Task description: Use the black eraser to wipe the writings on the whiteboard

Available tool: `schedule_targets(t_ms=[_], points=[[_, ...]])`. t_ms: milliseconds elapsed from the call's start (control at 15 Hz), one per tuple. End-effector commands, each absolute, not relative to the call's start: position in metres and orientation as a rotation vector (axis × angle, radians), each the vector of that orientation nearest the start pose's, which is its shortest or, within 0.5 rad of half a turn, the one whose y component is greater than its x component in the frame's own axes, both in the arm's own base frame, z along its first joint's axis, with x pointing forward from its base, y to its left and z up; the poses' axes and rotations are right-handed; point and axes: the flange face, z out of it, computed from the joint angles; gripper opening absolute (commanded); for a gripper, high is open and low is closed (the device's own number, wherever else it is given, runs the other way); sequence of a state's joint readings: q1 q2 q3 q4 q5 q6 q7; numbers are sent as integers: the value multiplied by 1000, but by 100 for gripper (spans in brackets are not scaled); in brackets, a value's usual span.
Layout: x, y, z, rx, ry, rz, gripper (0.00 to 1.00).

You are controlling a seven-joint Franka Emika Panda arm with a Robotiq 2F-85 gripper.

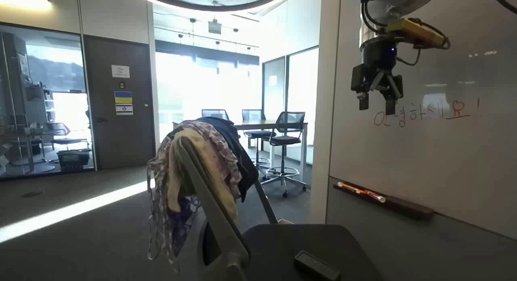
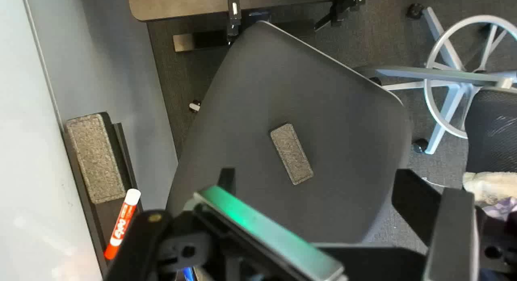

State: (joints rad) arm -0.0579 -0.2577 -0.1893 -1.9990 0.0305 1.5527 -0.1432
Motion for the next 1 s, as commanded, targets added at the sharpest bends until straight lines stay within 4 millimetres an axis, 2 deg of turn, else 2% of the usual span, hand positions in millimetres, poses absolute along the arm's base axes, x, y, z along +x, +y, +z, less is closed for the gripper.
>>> schedule_targets(t_ms=[0,733,933], points=[[444,-117,554,-3014,144,260,100],[444,-117,557,-3016,144,248,100],[454,-107,562,-3019,105,199,100]])
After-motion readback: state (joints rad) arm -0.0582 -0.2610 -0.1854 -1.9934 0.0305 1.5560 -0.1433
